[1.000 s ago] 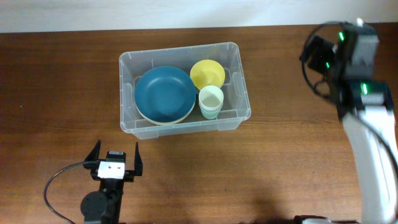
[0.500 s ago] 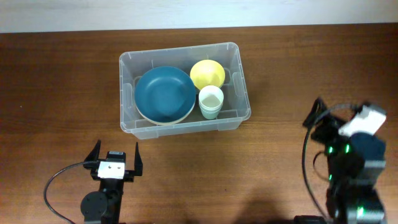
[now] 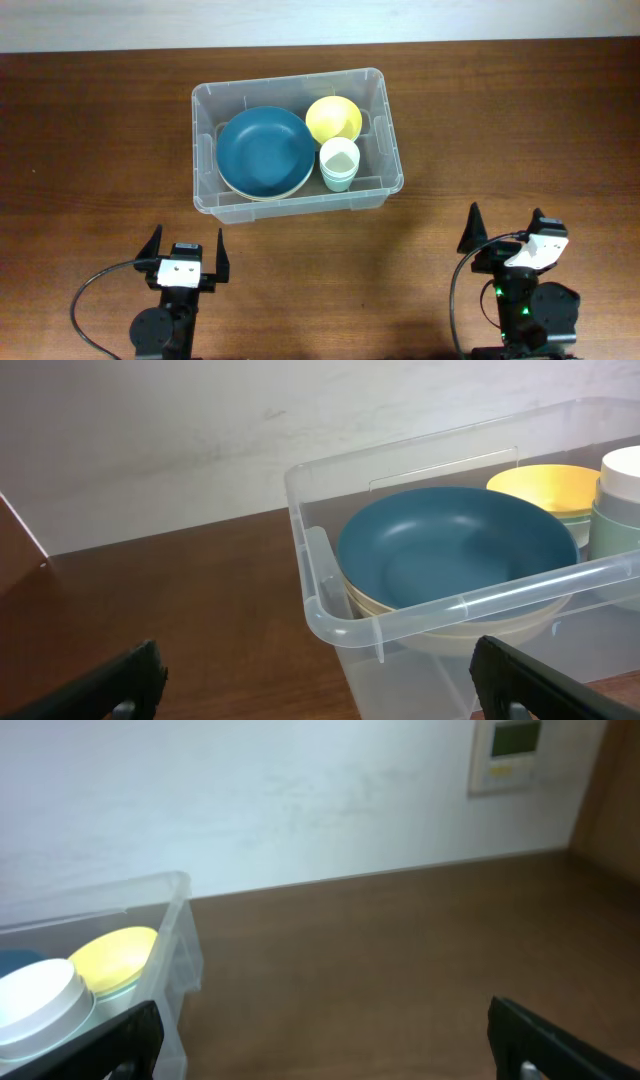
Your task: Pack container
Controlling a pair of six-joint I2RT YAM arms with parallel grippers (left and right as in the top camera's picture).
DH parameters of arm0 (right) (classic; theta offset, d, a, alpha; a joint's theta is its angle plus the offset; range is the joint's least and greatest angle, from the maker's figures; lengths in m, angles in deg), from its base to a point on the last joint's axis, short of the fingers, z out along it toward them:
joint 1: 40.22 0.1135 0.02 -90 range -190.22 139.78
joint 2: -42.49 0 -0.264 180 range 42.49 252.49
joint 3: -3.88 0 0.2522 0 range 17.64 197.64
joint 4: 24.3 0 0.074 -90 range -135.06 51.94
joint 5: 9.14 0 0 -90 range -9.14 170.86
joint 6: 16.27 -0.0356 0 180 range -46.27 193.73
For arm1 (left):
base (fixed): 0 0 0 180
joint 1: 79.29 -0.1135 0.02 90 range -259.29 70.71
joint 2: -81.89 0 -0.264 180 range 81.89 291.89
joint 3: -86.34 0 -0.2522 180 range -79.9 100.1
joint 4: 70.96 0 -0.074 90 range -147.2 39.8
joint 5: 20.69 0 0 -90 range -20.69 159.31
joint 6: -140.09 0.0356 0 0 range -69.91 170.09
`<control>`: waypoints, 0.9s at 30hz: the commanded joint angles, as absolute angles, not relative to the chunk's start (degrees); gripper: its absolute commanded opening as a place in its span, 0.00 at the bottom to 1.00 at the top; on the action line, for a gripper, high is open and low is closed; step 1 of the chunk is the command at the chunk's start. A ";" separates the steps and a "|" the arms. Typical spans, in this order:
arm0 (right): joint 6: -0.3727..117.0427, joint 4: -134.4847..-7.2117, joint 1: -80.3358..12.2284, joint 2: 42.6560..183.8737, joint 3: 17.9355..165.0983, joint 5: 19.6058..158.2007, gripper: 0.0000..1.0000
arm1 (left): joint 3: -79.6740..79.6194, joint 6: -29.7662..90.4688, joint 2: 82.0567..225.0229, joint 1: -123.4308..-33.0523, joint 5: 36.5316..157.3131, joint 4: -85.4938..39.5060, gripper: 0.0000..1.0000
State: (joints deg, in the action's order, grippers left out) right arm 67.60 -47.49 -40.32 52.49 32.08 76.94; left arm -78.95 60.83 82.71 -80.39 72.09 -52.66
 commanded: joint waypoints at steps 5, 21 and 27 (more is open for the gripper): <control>70.27 -42.49 -39.75 46.17 25.85 79.45 0.99 | -79.39 61.53 82.19 -80.55 72.51 -52.80 1.00; 69.88 -41.05 -39.75 42.68 18.48 81.33 0.99 | -79.39 61.53 82.19 -80.55 72.51 -52.80 1.00; 71.71 -42.51 -39.75 42.68 17.96 81.31 0.99 | -79.39 61.53 82.19 -80.55 72.51 -52.80 0.99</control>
